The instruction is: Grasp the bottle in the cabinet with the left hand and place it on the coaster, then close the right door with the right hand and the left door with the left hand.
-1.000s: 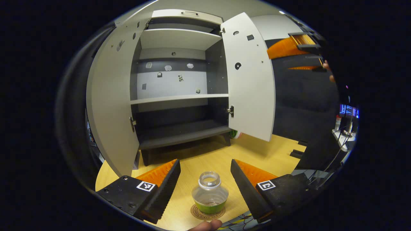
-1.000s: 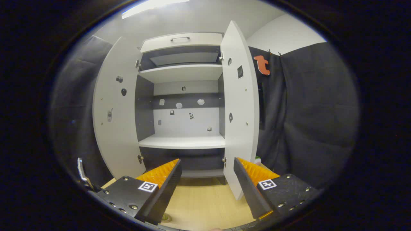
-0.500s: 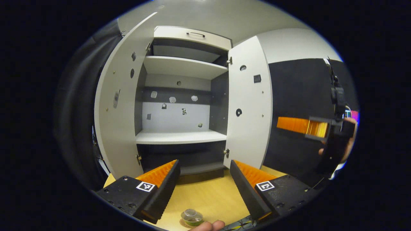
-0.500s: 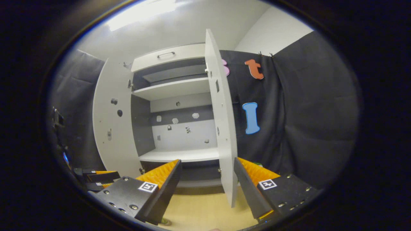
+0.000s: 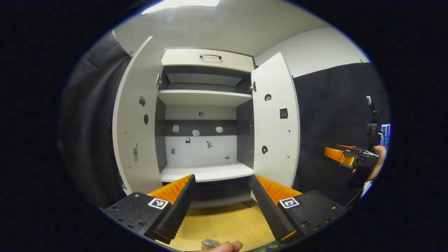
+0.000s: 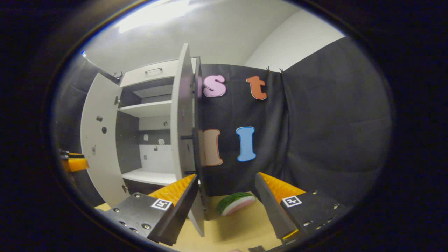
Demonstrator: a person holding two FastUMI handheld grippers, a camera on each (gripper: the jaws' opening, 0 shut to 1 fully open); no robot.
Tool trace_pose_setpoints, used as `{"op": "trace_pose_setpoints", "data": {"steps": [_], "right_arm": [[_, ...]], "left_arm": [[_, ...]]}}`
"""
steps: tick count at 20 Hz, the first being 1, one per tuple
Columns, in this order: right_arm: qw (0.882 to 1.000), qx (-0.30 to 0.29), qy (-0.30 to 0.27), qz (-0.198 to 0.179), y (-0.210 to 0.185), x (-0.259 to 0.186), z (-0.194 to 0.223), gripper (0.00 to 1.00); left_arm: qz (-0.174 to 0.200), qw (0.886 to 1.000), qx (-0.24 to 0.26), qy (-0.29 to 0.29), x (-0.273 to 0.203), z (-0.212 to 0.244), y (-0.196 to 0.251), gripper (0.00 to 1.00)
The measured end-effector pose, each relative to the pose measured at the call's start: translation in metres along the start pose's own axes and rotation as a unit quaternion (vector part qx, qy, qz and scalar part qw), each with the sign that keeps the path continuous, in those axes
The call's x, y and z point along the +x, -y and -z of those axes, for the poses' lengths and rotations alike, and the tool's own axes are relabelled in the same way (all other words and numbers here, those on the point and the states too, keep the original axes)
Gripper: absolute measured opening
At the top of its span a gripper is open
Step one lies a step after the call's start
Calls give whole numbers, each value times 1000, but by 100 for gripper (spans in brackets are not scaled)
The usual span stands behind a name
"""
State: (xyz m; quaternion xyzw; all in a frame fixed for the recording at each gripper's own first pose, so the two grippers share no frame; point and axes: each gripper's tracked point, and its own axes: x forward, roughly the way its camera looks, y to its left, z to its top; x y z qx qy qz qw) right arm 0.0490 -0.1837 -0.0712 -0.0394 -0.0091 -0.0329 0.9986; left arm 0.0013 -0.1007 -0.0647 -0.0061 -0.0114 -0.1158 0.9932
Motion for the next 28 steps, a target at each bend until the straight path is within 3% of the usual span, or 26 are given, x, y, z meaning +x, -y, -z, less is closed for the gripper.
{"op": "trace_pose_setpoints", "data": {"steps": [4, 8, 12, 18, 19, 21, 22, 28], "right_arm": [[999, -37, 1, 22, 49, 28, 7, 98], [999, -46, 2, 12, 51, 60, 11, 98], [998, -57, 5, -17, 25, 95, 1, 98], [998, -38, -3, -42, -20, 135, -23, 98], [997, -30, -9, -65, -40, 136, -24, 98], [997, -32, -19, -67, -60, 150, -21, 98], [996, -34, -21, -74, -66, 144, -28, 83], [997, -22, -15, -78, -99, 139, -40, 83]], "left_arm": [[-38, 999, 23, 24, -17, -31, -20, 99], [-66, 998, 18, 6, -35, -30, -39, 97], [-87, 995, 31, -34, -61, -17, -58, 98], [-125, 988, 86, 10, -93, -52, -89, 98], [-129, 988, 87, 9, -98, -52, -92, 98], [-133, 987, 86, 6, -107, -52, -99, 98], [-139, 987, 84, 4, -113, -52, -104, 98], [-165, 985, 57, -3, -129, -41, -137, 98]]}}
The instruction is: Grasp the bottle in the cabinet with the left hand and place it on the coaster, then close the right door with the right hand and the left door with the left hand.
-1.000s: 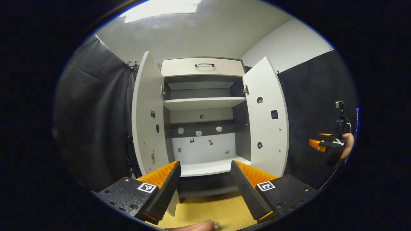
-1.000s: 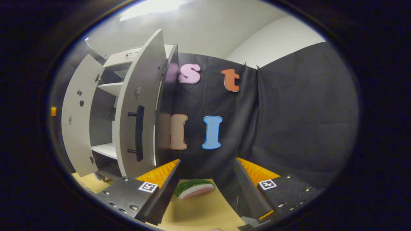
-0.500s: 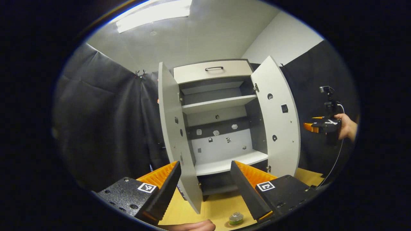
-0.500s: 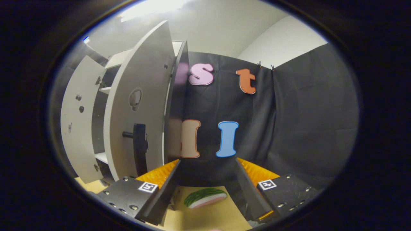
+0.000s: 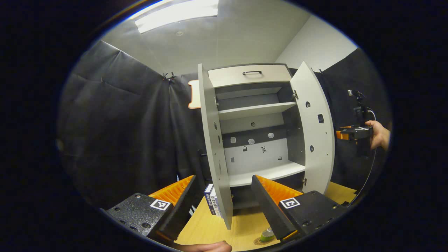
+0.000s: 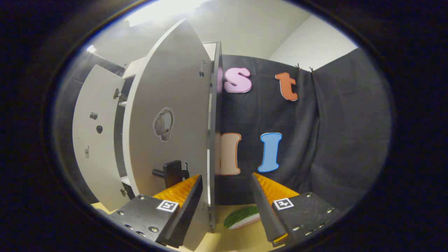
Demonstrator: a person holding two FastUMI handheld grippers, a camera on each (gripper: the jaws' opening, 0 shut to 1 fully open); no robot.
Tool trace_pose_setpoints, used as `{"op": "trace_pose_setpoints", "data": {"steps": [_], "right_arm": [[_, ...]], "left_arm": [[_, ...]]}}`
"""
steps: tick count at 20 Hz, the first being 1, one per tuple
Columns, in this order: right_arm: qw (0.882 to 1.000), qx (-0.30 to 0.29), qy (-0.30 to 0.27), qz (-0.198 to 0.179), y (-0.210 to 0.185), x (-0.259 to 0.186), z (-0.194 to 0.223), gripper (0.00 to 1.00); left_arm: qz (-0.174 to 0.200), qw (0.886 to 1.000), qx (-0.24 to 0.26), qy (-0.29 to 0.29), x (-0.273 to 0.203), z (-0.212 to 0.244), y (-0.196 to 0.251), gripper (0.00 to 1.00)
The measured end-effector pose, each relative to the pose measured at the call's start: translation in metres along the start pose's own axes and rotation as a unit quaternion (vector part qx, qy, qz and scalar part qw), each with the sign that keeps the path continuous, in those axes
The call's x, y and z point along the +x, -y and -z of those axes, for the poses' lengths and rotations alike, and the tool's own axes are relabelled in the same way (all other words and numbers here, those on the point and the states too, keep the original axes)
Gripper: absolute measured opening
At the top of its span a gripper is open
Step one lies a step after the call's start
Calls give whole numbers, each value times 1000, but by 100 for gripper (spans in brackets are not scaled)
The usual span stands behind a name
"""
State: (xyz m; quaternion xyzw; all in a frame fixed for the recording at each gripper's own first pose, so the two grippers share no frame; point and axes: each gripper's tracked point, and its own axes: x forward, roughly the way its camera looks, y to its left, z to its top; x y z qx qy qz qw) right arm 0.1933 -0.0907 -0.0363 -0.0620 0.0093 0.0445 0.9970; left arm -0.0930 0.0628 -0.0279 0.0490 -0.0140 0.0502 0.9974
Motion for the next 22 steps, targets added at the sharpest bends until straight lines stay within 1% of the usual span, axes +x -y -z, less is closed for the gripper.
{"op": "trace_pose_setpoints", "data": {"steps": [1, 2, 3, 4, 6, 7, 8, 9, 10, 11, 12, 13, 14, 15, 16, 17, 19, 20, 22], "right_arm": [[1000, 4, -2, -2, -6, -1, 1, 83], [1000, 8, -3, -3, -13, 0, 2, 80], [1000, 7, -4, -7, -20, 1, 1, 80], [1000, 5, -3, -9, -26, 0, 1, 83], [1000, 0, -3, -7, -34, 0, 1, 83], [1000, 1, -2, 0, -34, 0, 0, 83], [1000, 1, 0, 19, -31, -1, -1, 83], [999, 1, -2, 37, -26, -2, -2, 80], [999, -1, -5, 44, -27, -5, 0, 80], [999, 3, -9, 48, -28, -6, 0, 83], [999, 14, -17, 50, -31, -4, 2, 80], [998, 32, -28, 49, -33, -4, 5, 83], [997, 53, -36, 42, -40, -5, 6, 84], [996, 71, -39, 32, -48, -6, 6, 81], [995, 84, -37, 25, -55, -5, 4, 85], [995, 87, -37, 23, -62, -4, 5, 85], [997, 73, -30, 24, -74, -3, 5, 85], [997, 66, -27, 23, -81, -3, 4, 90], [997, 70, -25, 8, -100, -5, 3, 81]], "left_arm": [[-2, 1000, -3, -5, 3, 6, -4, 98], [-4, 1000, -7, -7, 6, 8, -9, 98], [-3, 1000, -12, -8, 8, 11, -10, 98], [-3, 1000, -13, -10, 10, 14, -13, 98], [-5, 1000, -15, -12, 13, 19, -20, 98], [-2, 1000, -17, -14, 13, 23, -21, 98], [-1, 1000, -20, -15, 14, 25, -23, 98], [0, 1000, -24, -17, 15, 28, -26, 98], [1, 999, -29, -18, 15, 30, -30, 98], [2, 999, -34, -17, 17, 32, -34, 98], [1, 999, -40, -16, 18, 34, -39, 98], [1, 999, -44, -17, 18, 37, -44, 98], [0, 999, -47, -18, 18, 40, -48, 98], [-1, 999, -50, -19, 20, 44, -52, 98], [0, 998, -53, -20, 22, 46, -55, 98], [3, 998, -56, -22, 24, 49, -57, 98], [8, 998, -59, -22, 29, 54, -63, 98], [12, 998, -61, -21, 31, 54, -66, 98], [19, 998, -60, -20, 37, 56, -73, 98]]}}
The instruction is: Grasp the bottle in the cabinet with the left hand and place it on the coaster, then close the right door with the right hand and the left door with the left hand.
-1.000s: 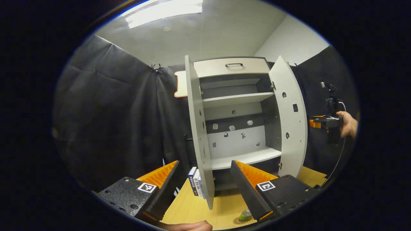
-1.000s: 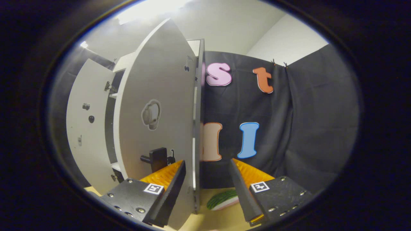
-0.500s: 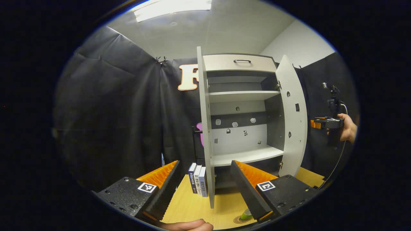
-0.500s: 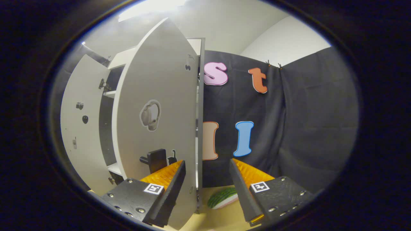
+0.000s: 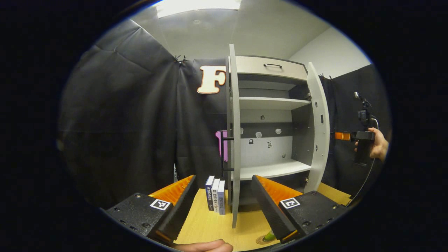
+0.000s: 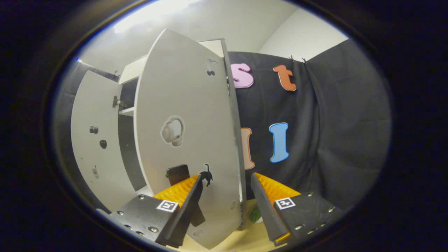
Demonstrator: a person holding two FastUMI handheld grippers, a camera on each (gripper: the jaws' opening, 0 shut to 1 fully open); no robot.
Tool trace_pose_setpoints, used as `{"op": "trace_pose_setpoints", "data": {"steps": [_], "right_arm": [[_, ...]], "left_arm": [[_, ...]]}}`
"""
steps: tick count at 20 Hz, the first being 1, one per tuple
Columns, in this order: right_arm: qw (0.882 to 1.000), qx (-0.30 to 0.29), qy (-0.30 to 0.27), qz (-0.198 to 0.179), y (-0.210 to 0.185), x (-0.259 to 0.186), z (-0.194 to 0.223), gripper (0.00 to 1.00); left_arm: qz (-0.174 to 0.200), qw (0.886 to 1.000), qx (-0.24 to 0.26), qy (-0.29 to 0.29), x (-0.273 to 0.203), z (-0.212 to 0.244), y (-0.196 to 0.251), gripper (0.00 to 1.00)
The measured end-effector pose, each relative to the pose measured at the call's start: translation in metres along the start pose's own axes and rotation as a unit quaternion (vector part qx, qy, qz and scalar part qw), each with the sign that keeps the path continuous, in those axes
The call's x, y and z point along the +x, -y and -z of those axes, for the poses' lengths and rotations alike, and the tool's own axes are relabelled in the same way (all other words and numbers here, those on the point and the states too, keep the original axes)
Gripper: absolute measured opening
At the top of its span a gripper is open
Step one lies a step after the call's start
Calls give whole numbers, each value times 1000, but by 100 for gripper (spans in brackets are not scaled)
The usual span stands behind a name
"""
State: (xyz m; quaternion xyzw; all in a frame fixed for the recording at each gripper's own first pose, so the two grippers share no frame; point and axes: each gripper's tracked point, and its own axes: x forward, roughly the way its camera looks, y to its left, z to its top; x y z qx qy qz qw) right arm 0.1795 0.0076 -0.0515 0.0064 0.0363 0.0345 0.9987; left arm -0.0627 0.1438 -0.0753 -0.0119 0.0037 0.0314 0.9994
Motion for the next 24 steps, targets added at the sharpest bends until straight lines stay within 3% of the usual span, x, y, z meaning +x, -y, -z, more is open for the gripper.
{"op": "trace_pose_setpoints", "data": {"steps": [1, 2, 4, 7, 15, 21, 22, 24], "right_arm": [[1000, 7, -1, -14, -12, -1, 1, 81], [999, 14, 0, -35, -28, -4, 1, 87], [999, 10, 15, -41, -43, -3, -2, 97], [999, -13, 23, -27, -51, -6, -2, 98], [999, -6, 35, -7, -64, -33, -3, 98], [997, -55, 53, -25, -69, -71, -4, 98], [997, -59, 53, -25, -66, -77, -2, 93], [996, -70, 54, -22, -60, -87, -1, 98]], "left_arm": [[3, 1000, 1, 3, 2, 0, -4, 98], [5, 1000, 3, 4, 5, 0, -9, 98], [9, 1000, 5, 5, 8, 1, -19, 98], [17, 1000, 0, 4, 13, 4, -33, 98], [25, 999, -10, -30, 53, 38, -70, 98], [4, 999, -11, -40, 107, 45, -97, 98], [4, 999, -19, -38, 116, 43, -98, 98], [1, 999, -36, -36, 136, 38, -101, 98]]}}
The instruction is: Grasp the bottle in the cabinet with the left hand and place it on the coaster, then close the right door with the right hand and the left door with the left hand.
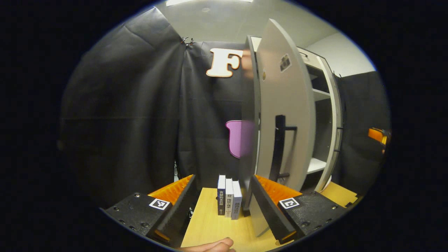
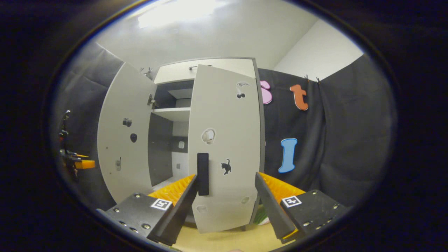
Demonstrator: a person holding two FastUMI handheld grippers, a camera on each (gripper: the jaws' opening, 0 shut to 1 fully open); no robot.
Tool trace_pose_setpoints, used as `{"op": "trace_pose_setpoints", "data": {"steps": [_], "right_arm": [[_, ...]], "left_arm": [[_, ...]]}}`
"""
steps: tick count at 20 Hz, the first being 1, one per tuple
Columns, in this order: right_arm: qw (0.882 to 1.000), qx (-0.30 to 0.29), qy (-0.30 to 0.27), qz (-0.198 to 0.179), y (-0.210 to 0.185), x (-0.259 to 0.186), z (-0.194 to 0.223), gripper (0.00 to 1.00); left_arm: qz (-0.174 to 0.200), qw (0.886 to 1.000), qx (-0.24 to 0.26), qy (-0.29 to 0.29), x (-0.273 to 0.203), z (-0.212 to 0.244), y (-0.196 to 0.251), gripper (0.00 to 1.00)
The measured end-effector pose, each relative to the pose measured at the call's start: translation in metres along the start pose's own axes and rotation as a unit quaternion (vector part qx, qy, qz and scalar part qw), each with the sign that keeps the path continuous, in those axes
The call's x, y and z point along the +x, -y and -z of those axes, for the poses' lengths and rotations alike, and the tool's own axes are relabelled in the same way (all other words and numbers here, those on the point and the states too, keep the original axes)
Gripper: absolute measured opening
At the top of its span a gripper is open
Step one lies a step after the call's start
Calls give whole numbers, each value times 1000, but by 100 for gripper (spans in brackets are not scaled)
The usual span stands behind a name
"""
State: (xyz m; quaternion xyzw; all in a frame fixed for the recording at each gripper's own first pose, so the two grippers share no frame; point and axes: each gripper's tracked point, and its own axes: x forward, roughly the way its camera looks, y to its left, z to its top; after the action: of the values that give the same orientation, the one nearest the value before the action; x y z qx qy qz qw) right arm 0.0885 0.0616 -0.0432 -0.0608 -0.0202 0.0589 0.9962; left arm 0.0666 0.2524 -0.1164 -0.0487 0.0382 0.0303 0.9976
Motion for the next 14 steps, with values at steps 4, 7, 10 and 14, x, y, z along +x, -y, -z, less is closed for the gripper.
{"op": "trace_pose_setpoints", "data": {"steps": [4, 7, 10, 14], "right_arm": [[1000, -23, -4, 9, 15, -26, 0, 98], [1000, -27, -1, 9, 25, -45, -4, 98], [1000, -25, -2, 9, 37, -61, -4, 96], [1000, -24, -16, 7, 51, -68, 8, 96]], "left_arm": [[6, 1000, -27, 12, 26, -22, 6, 96], [11, 999, -12, 34, 36, -44, 18, 96], [22, 999, 18, 34, 37, -46, 44, 88], [17, 999, 27, 36, 38, -51, 70, 88]]}}
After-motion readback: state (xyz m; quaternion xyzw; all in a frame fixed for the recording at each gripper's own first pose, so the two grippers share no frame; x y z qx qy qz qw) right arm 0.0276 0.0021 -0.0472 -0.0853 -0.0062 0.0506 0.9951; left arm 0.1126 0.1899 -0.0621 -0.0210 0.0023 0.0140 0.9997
